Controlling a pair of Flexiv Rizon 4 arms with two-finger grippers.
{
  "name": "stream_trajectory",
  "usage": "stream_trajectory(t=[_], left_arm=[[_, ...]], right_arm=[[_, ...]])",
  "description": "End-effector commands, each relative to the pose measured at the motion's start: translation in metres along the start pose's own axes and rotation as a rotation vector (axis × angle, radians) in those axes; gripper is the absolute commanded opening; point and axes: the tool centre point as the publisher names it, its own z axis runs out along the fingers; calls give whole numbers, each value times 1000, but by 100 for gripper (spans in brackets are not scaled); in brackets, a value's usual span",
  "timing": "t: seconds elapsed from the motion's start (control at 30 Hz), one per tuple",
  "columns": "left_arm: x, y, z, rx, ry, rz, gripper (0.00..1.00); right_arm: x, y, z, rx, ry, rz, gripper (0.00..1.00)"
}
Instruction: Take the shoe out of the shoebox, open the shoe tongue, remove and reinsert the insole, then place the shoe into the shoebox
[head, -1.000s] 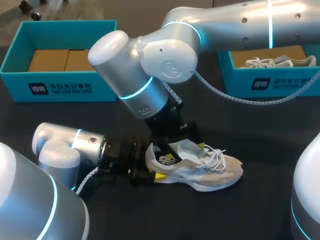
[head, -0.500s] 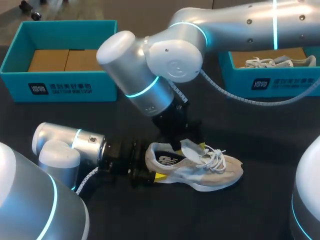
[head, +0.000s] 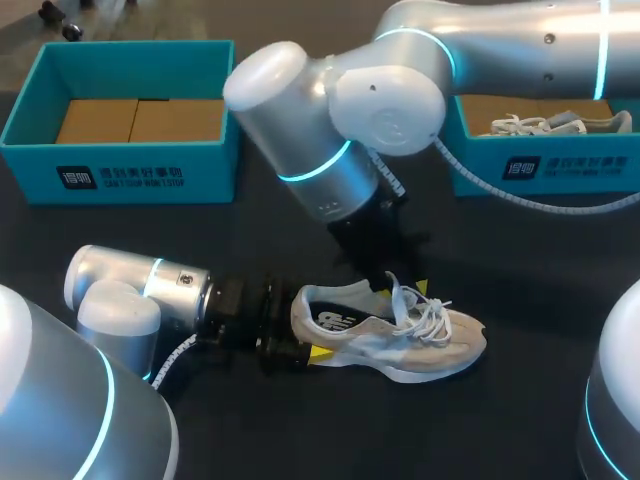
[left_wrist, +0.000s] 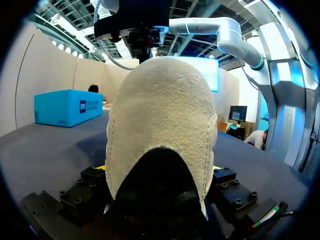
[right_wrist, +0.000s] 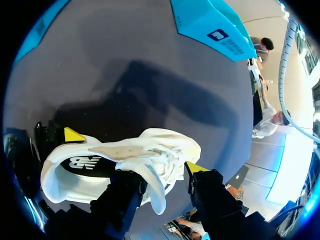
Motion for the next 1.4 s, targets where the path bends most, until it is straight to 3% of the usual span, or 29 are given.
stream_trajectory(t=[0.03,0.4,0.73,0.93,1.07,1.2,1.4], left_arm=[[-1,4,2,-1,1,-1,0],[-1,4,2,-1,1,-1,0],[-1,4,2,-1,1,-1,0],[-1,4,2,-1,1,-1,0],[-1,4,2,-1,1,-1,0],[-1,4,2,-1,1,-1,0],[-1,4,2,-1,1,-1,0]], right_arm=[[-8,-6,3,-10,49,323,42],[5,-11,-2,-11,150,214,41],[-6,-17,-6,20,225,178,0],[-19,-17,-1,52,298,186,0],[-30,-18,5,66,408,155,0],[-43,-21,12,42,558,113,0],[-56,-23,17,-2,685,78,0]])
